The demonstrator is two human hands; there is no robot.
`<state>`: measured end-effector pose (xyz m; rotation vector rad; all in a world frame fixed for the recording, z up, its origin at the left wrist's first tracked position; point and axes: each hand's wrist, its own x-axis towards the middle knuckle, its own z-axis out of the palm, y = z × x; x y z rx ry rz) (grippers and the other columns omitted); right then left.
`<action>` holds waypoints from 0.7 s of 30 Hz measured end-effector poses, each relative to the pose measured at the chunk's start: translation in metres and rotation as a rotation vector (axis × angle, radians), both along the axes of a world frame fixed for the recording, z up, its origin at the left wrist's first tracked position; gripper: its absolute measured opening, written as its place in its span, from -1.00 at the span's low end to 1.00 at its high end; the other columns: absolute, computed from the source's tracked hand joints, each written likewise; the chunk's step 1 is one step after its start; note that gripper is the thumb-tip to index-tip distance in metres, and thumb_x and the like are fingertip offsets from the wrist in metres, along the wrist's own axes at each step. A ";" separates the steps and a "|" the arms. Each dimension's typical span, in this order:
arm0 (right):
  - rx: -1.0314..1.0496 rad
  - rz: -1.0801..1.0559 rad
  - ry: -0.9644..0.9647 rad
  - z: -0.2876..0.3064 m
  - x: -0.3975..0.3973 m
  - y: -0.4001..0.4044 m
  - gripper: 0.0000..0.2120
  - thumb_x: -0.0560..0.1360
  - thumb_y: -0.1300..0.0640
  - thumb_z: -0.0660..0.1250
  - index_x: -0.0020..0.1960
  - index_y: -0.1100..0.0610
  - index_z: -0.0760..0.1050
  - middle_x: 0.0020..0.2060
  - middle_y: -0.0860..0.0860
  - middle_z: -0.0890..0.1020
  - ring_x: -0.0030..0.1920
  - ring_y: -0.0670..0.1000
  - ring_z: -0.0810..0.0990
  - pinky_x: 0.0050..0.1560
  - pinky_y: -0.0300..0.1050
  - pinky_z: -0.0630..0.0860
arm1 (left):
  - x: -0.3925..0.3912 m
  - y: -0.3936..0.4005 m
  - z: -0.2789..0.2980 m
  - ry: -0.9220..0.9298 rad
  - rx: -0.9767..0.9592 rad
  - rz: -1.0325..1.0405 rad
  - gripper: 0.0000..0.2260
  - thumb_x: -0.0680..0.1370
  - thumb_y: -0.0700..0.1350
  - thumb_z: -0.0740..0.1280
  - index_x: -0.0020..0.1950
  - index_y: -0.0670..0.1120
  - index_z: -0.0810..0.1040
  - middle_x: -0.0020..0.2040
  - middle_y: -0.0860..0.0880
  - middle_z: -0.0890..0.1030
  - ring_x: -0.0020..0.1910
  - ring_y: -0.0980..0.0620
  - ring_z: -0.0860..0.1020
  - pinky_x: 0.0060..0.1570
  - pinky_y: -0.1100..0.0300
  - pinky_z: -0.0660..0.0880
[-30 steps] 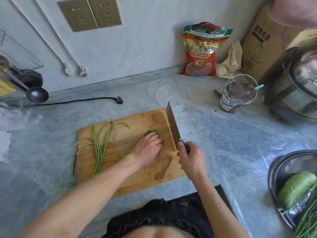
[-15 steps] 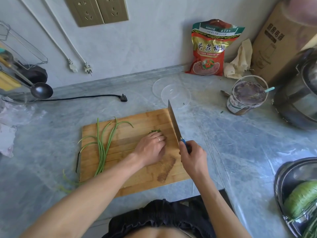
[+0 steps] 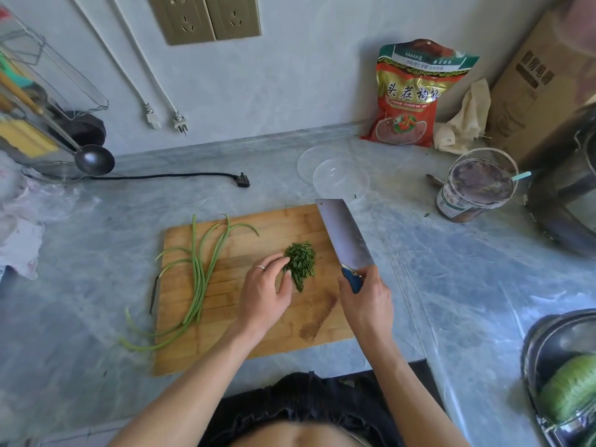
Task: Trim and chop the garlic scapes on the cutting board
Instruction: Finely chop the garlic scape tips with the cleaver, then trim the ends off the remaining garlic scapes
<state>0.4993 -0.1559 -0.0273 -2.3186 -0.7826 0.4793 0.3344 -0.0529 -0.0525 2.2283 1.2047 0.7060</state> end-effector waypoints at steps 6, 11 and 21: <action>-0.049 0.026 -0.015 -0.011 -0.010 0.006 -0.78 0.56 0.08 0.31 -0.03 0.18 0.30 -0.15 0.12 0.54 -0.20 0.14 0.51 -0.27 -0.03 0.38 | -0.010 -0.006 0.003 -0.029 -0.035 0.074 -0.77 0.56 -0.20 0.36 0.20 -0.17 0.64 0.18 -0.01 0.62 0.19 0.07 0.54 0.25 0.16 0.46; -0.060 0.076 -0.016 -0.013 -0.010 0.015 -0.80 0.51 0.18 0.36 0.00 0.22 0.36 0.00 0.13 0.44 0.00 0.14 0.45 -0.12 -0.11 0.35 | -0.018 -0.010 0.007 -0.021 -0.048 0.075 -0.76 0.56 -0.23 0.38 0.22 -0.16 0.63 0.18 -0.02 0.63 0.19 0.05 0.56 0.25 0.19 0.45; 0.015 0.301 -0.035 0.008 -0.011 0.032 -0.88 0.48 0.23 0.30 -0.01 0.26 0.47 -0.05 0.12 0.51 -0.06 0.14 0.49 -0.13 -0.02 0.44 | -0.024 -0.013 0.032 -0.047 -0.229 0.139 -0.79 0.61 -0.18 0.32 0.21 -0.10 0.63 0.08 0.06 0.65 -0.30 0.15 0.55 -0.08 0.24 0.53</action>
